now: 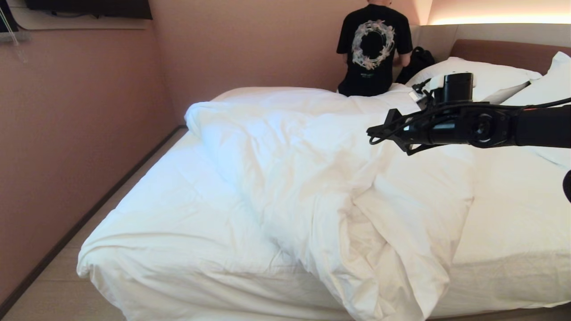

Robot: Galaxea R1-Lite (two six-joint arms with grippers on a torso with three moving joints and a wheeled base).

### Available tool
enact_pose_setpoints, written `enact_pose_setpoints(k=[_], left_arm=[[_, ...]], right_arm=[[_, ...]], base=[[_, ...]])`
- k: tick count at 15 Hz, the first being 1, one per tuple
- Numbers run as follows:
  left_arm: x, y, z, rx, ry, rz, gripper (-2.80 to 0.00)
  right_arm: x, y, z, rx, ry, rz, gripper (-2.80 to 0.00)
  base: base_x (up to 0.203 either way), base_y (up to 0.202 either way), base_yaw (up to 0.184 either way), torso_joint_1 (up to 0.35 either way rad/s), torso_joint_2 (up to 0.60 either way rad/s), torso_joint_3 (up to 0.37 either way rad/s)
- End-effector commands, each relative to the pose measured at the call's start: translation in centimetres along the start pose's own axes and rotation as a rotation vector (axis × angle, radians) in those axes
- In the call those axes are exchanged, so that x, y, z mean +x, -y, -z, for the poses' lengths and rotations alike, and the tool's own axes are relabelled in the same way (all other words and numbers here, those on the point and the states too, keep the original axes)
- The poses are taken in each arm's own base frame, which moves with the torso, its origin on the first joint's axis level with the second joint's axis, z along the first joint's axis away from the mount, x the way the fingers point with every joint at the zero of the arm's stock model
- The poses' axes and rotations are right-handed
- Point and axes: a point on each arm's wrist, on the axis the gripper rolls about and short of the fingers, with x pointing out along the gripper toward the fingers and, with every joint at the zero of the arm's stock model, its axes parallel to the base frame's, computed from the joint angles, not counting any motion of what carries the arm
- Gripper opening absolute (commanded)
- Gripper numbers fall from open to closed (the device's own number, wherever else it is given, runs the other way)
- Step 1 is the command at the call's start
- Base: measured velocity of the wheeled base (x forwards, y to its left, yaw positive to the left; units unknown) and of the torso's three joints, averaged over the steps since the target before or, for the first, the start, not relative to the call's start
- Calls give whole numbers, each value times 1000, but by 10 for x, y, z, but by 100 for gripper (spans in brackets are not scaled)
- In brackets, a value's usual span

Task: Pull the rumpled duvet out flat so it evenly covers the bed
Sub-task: Hold the folded corner of the quilt

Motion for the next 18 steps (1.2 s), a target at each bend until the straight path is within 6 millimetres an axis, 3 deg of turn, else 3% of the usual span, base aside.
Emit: enact_pose_setpoints(k=[1,7,11,12,18], left_arm=[[0,0,0,0,0,0,-280],[0,0,0,0,0,0,-280],[0,0,0,0,0,0,-280],[0,0,0,0,0,0,-280],[0,0,0,0,0,0,-280]], right_arm=[[17,26,8,56,-67,62,-280],[35,64,11,106,-96,134,-280],[36,75,11,118,-96,152,-280],[37,76,11,120,-97,154,0],[37,84,11,127,-98,167,0]], base=[[0,0,0,0,0,0],[0,0,0,0,0,0],[0,0,0,0,0,0],[0,0,0,0,0,0],[0,0,0,0,0,0]])
